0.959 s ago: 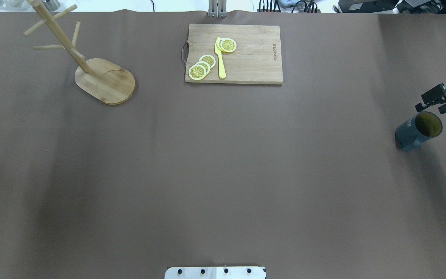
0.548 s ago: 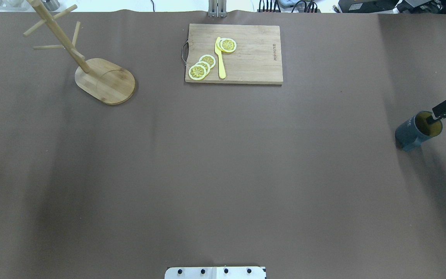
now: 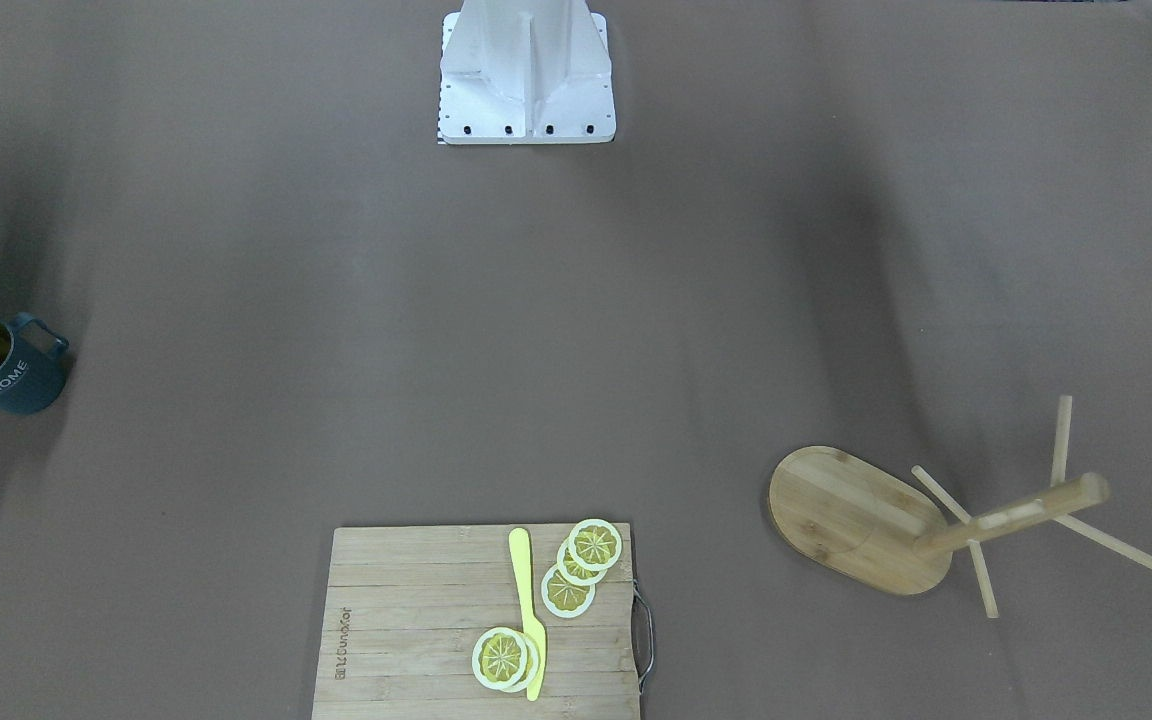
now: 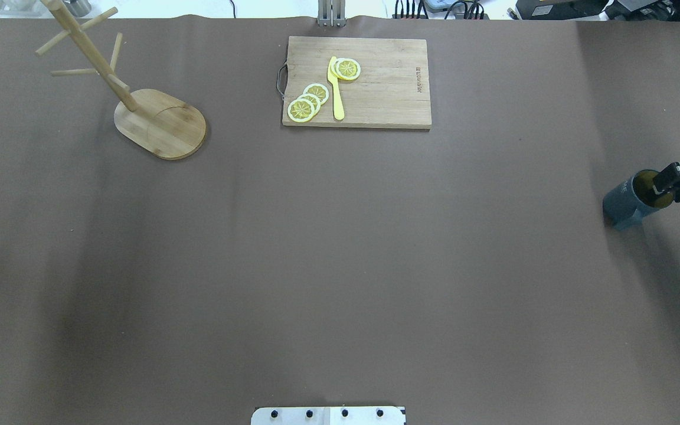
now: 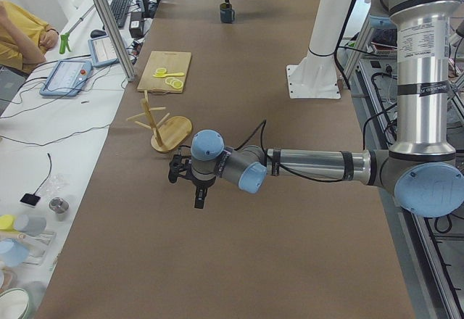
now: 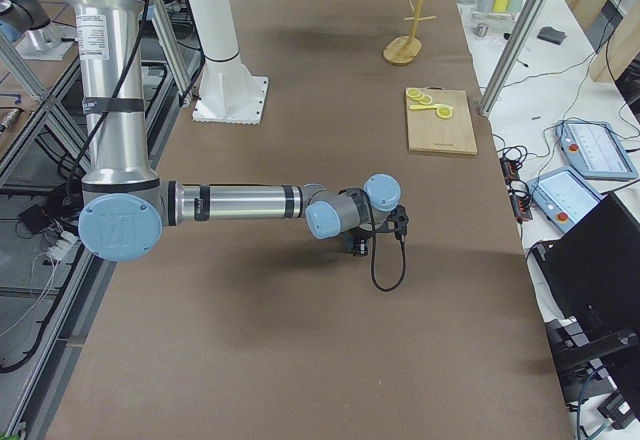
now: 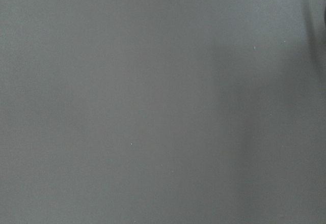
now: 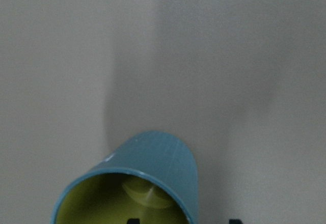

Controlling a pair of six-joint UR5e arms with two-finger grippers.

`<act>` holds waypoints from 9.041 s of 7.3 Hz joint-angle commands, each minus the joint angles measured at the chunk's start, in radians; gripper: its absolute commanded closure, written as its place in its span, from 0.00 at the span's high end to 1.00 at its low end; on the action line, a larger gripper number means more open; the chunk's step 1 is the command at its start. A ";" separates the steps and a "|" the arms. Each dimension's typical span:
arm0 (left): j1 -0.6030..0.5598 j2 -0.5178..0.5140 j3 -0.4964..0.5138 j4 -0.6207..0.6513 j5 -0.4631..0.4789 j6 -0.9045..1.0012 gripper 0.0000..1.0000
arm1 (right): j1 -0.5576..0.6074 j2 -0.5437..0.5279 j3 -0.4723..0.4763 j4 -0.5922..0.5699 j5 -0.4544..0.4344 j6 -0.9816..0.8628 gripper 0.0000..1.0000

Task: Hang cup on storage rack
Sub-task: 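Grip the blue mug rim with the right gripper and drag it toward the table center, then release the mug and raise the right gripper away while the left gripper approaches the mug, then grasp the blue mug's handle with the left gripper, then lift the blue mug with the left gripper toward the wooden mug tree, then hook the mug handle onto a peg of the mug tree with the left gripper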

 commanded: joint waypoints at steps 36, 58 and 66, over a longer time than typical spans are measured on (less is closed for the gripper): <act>1.025 -0.544 -0.007 -0.392 0.808 -0.303 0.61 | -0.155 0.131 0.204 -0.159 -0.182 0.292 1.00; 0.448 -0.529 0.249 -1.110 0.426 -2.213 0.00 | -0.106 0.120 0.235 -0.157 -0.179 0.292 1.00; 0.446 -0.499 0.413 -1.482 0.733 -2.707 0.00 | -0.106 0.104 0.264 -0.157 -0.182 0.295 1.00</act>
